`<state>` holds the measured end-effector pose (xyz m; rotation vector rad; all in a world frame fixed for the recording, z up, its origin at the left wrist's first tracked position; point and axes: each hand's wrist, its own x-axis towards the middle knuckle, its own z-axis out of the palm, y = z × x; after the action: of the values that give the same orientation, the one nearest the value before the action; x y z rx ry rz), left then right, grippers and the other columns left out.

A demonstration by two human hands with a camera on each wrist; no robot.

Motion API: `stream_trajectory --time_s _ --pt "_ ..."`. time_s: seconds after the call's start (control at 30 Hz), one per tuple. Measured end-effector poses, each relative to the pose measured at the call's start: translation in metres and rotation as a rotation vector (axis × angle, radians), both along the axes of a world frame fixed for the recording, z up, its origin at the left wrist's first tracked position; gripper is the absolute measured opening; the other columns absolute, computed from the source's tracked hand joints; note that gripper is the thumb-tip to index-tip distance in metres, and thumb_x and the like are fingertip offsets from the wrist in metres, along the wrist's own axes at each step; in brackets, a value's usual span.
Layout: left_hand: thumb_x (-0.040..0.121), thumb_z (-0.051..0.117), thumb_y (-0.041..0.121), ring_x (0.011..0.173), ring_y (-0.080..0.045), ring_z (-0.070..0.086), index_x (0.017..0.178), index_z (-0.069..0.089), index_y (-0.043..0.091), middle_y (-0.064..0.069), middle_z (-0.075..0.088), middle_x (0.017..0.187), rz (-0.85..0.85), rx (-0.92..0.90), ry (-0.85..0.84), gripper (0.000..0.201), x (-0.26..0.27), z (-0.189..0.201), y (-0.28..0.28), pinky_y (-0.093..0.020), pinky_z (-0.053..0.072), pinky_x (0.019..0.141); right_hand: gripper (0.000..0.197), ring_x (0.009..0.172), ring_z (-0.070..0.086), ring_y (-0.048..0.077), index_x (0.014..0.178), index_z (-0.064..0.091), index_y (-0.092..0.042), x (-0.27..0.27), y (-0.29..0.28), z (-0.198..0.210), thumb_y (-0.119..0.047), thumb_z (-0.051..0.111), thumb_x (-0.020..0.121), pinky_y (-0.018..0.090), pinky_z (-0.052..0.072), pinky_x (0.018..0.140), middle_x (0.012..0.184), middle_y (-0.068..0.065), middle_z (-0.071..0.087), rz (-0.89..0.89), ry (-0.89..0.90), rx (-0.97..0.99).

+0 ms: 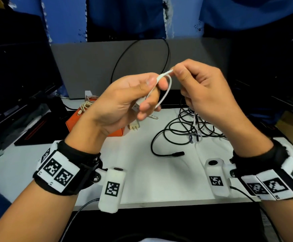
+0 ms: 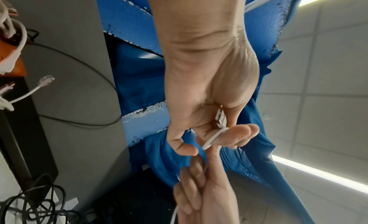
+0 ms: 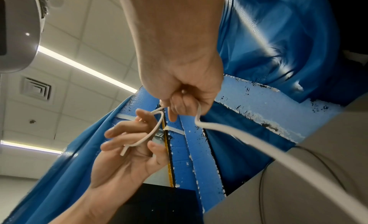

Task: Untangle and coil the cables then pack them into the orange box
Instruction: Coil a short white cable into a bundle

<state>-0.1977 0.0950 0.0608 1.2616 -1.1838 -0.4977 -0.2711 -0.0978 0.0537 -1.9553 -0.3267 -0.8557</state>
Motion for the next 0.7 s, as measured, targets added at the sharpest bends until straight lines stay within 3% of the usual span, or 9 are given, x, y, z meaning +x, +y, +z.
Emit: stream_trajectory --time_s 0.07,0.13,0.23,0.33,0.43,0.53,0.6,0.67,0.7 --pt "0.106 0.035 0.021 0.056 -0.006 0.057 0.13 0.057 0.002 0.01 0.056 0.063 -0.023 -0.102 0.071 0.037 0.003 0.002 0.001 -0.039 0.047 0.094 0.025 0.045 0.036 0.008 0.106 0.07 -0.032 0.003 -0.006 -0.002 -0.038 0.045 0.109 0.024 0.038 0.044 0.059 -0.009 0.036 -0.055 0.133 -0.106" --pt "0.108 0.032 0.016 0.073 -0.008 0.067 0.137 0.05 -0.003 0.009 0.063 0.073 0.003 -0.204 0.158 0.039 0.009 0.002 0.002 -0.045 0.045 0.105 0.026 0.041 0.041 0.01 0.119 0.067 -0.037 0.003 -0.011 -0.004 -0.039 0.042 0.11 0.029 0.044 0.041 0.061 -0.004 0.04 -0.093 0.318 -0.229" --pt "0.109 0.034 0.011 0.091 -0.016 0.073 0.124 0.058 -0.002 0.002 0.073 0.095 0.165 -0.251 0.177 0.031 0.012 -0.006 -0.006 -0.038 0.053 0.098 0.028 0.047 0.045 0.01 0.116 0.066 -0.029 0.0 -0.003 -0.006 -0.04 0.041 0.109 0.032 0.044 0.052 0.061 -0.004 0.047 -0.063 0.48 -0.419" --pt "0.111 0.036 0.013 0.101 -0.02 0.074 0.138 0.05 0.003 -0.001 0.077 0.104 0.363 -0.171 -0.001 0.032 0.008 -0.015 -0.017 -0.031 0.055 0.091 0.032 0.068 0.057 0.014 0.098 0.057 -0.014 -0.006 0.015 -0.007 -0.038 0.04 0.109 0.038 0.046 0.068 0.072 0.001 0.058 0.0 0.497 -0.649" --pt "0.111 0.04 0.015 0.088 -0.019 0.074 0.148 0.045 0.01 -0.002 0.077 0.107 0.485 0.01 -0.307 0.038 0.008 -0.019 -0.02 -0.026 0.056 0.078 0.035 0.061 0.052 0.008 0.091 0.058 -0.01 -0.013 0.019 -0.005 -0.037 0.045 0.108 0.025 0.041 0.056 0.066 0.0 0.052 0.101 0.519 -0.728" --pt "0.108 0.043 0.02 0.066 -0.026 0.067 0.131 0.063 0.011 0.001 0.076 0.093 0.474 0.206 -0.543 0.031 0.008 -0.016 -0.015 -0.039 0.056 0.066 0.023 0.056 0.053 -0.001 0.086 0.069 -0.019 -0.021 0.009 0.006 -0.029 0.058 0.104 0.014 0.035 0.055 0.056 -0.013 0.053 0.073 0.395 -0.572" --pt "0.108 0.042 0.017 0.053 -0.021 0.052 0.113 0.066 0.003 0.0 0.073 0.082 0.358 0.259 -0.523 0.028 0.005 -0.012 -0.011 -0.045 0.048 0.067 0.018 0.05 0.046 0.004 0.084 0.064 -0.02 -0.022 0.002 0.011 -0.03 0.067 0.099 0.015 0.031 0.053 0.055 -0.017 0.054 0.031 0.287 -0.39" --pt "0.109 0.041 0.014 0.049 -0.021 0.039 0.111 0.063 -0.005 -0.005 0.066 0.07 0.262 0.242 -0.376 0.029 0.004 -0.008 -0.007 -0.051 0.041 0.064 0.02 0.049 0.037 0.007 0.092 0.06 -0.017 -0.021 -0.001 0.011 -0.033 0.071 0.097 0.023 0.03 0.052 0.054 -0.011 0.049 0.013 0.206 -0.263" --pt "0.109 0.04 0.014 0.049 -0.019 0.035 0.111 0.061 -0.006 -0.006 0.059 0.065 0.232 0.224 -0.319 0.03 0.004 -0.005 -0.005 -0.048 0.04 0.06 0.021 0.05 0.035 0.008 0.097 0.059 -0.017 -0.02 -0.001 0.01 -0.035 0.07 0.097 0.027 0.03 0.052 0.055 -0.009 0.046 0.002 0.18 -0.247"
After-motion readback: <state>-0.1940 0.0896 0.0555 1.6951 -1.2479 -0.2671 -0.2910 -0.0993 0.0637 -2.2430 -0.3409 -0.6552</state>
